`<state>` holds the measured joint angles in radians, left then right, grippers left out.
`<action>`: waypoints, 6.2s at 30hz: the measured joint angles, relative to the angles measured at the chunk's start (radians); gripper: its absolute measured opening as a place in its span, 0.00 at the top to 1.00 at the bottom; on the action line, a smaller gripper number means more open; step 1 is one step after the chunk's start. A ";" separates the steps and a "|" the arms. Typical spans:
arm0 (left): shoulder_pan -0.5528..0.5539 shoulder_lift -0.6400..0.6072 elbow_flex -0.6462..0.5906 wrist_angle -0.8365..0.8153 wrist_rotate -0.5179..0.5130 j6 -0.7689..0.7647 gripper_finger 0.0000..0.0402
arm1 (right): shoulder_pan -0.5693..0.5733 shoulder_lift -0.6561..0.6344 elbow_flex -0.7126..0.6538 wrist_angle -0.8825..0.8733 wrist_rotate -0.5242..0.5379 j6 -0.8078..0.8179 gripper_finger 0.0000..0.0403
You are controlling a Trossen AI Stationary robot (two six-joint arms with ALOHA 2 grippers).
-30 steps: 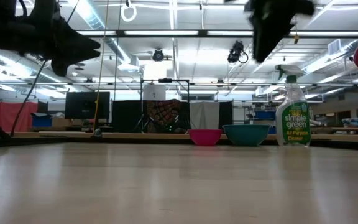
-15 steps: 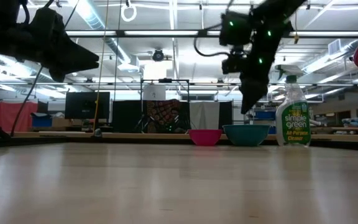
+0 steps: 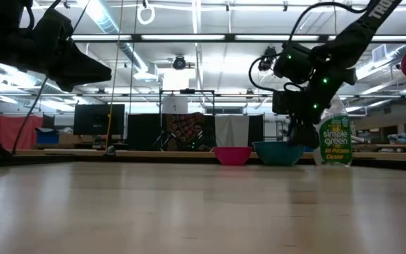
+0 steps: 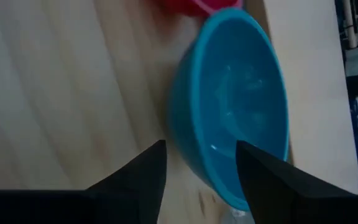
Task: Nest bowls inside each other
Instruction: Stack the blue bowl on top of the green bowl, then stack the pink bowl on top of the blue bowl
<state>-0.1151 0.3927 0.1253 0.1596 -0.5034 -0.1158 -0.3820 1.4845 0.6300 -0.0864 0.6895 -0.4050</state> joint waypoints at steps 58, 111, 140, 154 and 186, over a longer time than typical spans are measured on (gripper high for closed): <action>0.000 0.000 0.000 0.000 0.000 -0.066 0.64 | 0.735 0.001 0.564 -0.980 0.026 0.716 0.97; 0.000 0.000 0.000 0.000 0.000 -0.127 0.64 | 1.543 0.347 1.136 -1.483 -0.353 1.764 0.97; 0.000 0.000 0.000 0.000 0.000 -0.133 0.64 | 1.423 0.502 1.134 -1.339 -0.665 1.801 0.70; 0.000 0.000 0.000 0.000 0.000 -0.104 0.64 | 1.350 0.388 1.121 -1.474 -0.199 1.678 0.68; 0.203 0.204 0.123 -0.172 0.275 -0.153 0.64 | 0.476 0.101 0.609 -0.533 -0.111 0.649 0.68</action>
<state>0.0877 0.5972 0.2485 -0.0120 -0.2282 -0.2684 0.0940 1.5857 1.2394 -0.6193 0.5784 0.2442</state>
